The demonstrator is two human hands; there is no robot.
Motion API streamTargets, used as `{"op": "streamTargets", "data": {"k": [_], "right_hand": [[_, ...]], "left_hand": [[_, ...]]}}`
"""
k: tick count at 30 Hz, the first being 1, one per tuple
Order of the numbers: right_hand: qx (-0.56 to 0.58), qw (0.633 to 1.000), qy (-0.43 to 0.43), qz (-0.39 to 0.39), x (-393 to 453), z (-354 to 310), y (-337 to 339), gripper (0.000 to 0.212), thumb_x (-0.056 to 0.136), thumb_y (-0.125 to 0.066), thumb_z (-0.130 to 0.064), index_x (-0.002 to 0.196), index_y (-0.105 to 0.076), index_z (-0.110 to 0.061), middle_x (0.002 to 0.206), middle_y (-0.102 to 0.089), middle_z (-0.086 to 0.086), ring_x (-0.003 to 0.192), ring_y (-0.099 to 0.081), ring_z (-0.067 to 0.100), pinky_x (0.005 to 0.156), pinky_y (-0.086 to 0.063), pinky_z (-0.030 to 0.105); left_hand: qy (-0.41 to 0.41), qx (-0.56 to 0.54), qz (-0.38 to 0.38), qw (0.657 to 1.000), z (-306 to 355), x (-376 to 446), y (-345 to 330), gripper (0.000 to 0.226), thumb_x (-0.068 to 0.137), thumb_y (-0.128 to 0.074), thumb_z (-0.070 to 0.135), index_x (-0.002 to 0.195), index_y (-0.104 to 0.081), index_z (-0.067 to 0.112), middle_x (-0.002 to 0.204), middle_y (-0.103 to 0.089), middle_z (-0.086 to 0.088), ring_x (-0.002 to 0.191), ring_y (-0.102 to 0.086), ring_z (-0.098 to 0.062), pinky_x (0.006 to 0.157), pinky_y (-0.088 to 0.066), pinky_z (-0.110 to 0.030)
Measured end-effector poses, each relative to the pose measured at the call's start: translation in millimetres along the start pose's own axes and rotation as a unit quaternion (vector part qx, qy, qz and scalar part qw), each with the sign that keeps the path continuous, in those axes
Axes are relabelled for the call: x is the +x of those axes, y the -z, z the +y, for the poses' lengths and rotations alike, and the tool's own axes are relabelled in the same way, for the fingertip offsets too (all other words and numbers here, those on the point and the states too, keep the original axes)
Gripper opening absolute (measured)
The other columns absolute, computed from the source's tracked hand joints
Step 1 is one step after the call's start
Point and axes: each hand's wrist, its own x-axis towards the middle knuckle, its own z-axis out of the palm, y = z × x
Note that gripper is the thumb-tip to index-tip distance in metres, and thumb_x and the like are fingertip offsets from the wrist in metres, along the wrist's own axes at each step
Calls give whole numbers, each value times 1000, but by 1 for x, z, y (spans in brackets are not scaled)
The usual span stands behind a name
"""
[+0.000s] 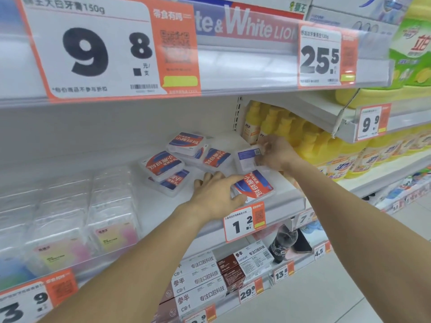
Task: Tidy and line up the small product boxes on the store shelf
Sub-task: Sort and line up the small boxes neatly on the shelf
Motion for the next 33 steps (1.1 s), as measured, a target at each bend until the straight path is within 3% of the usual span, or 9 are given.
{"op": "streamTargets", "data": {"k": [3, 5, 10, 13, 17, 23, 27, 29, 33], "right_hand": [[106, 994, -14, -38, -4, -3, -2, 59, 77, -81, -5, 125, -46, -13, 117, -60, 7, 93, -61, 21, 65, -55, 28], [135, 990, 41, -4, -6, -7, -2, 71, 70, -85, -3, 130, -48, -14, 108, -62, 2, 91, -64, 18, 71, -58, 31], [69, 966, 236, 74, -18, -12, -16, 36, 74, -69, 14, 85, -69, -21, 108, -53, -3, 106, -56, 16, 91, -54, 33], [55, 965, 247, 68, -27, 1, -25, 36, 84, -59, 17, 85, -69, -18, 120, -48, -4, 117, -45, 13, 92, -53, 33], [75, 970, 219, 75, -31, 8, -25, 33, 91, -59, 7, 85, -67, -25, 128, -64, 3, 120, -55, 19, 90, -57, 40], [153, 980, 129, 11, -35, 2, -19, 37, 85, -65, -3, 119, -67, -19, 128, -63, 4, 113, -61, 23, 86, -57, 35], [169, 975, 116, 87, -27, -3, -25, 35, 86, -74, -18, 120, -66, -20, 124, -61, -2, 111, -60, 19, 89, -55, 34], [89, 987, 104, 89, -22, -4, -30, 33, 88, -72, -24, 120, -66, -23, 127, -61, -1, 109, -62, 21, 81, -53, 29], [-71, 996, 46, -40, -28, -3, -26, 49, 98, -53, -36, 145, -45, -26, 143, -53, 5, 115, -62, 28, 78, -56, 33]], "left_hand": [[-3, -10, -16, 1000, 1, -2, 2, 54, 92, -51, 52, 143, -35, 43, 143, -43, 1, 132, -31, -26, 105, -23, -45], [-6, -32, -10, 999, 0, -5, 3, 51, 93, -53, 48, 141, -41, 41, 142, -45, 3, 132, -32, -24, 104, -23, -42], [13, -41, 85, 995, -8, -20, 9, 39, 93, -53, 42, 130, -53, 31, 129, -54, -1, 122, -46, -23, 103, -30, -41], [37, 5, 84, 996, -24, -36, 12, 46, 88, -58, 49, 128, -51, 28, 125, -56, 0, 118, -48, -23, 102, -32, -39], [42, -24, 82, 995, -33, -44, 14, 49, 83, -65, 50, 125, -54, 27, 121, -58, 0, 115, -50, -23, 99, -39, -39], [29, -66, 67, 995, -39, -52, 16, 57, 81, -70, 49, 128, -55, 21, 120, -57, -3, 113, -50, -18, 93, -44, -29], [51, -89, 49, 993, -41, -54, 25, 62, 77, -76, 45, 130, -54, 21, 126, -59, 1, 112, -56, -15, 95, -48, -29], [63, -89, 59, 992, -38, -53, 26, 65, 75, -78, 44, 131, -53, 19, 129, -59, 1, 113, -57, -15, 92, -46, -25], [77, -104, 72, 989, -31, -50, 20, 70, 76, -77, 43, 135, -48, 17, 133, -55, 0, 119, -53, -15, 89, -39, -22]]}}
